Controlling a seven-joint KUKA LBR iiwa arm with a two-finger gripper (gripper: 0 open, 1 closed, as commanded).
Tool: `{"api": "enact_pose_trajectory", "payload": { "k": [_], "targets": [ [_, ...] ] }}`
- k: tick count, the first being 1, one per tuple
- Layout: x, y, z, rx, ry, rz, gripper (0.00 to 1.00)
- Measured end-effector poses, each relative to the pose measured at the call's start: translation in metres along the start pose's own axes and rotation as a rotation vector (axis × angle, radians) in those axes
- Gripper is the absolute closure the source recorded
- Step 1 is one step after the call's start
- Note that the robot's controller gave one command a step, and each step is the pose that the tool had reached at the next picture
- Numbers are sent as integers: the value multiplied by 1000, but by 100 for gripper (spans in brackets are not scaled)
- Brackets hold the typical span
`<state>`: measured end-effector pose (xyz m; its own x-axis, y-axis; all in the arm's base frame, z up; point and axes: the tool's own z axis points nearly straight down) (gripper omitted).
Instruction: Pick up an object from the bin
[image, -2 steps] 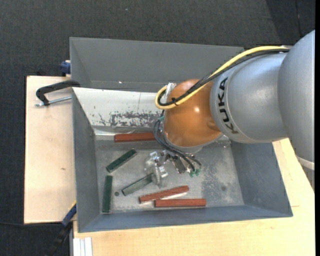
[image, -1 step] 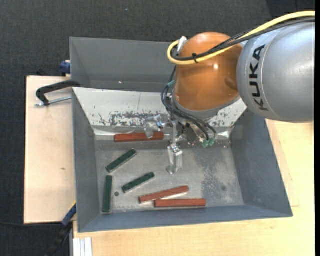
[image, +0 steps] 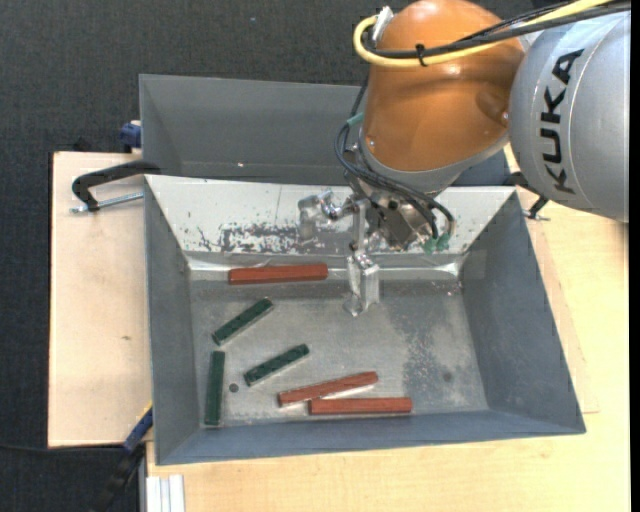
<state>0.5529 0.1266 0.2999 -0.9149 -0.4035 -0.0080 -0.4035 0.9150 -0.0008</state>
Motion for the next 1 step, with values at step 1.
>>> {"api": "enact_pose_trajectory", "payload": {
  "k": [1],
  "targets": [
    [27,-1,96,-1,1,-94,0]
  ]
}}
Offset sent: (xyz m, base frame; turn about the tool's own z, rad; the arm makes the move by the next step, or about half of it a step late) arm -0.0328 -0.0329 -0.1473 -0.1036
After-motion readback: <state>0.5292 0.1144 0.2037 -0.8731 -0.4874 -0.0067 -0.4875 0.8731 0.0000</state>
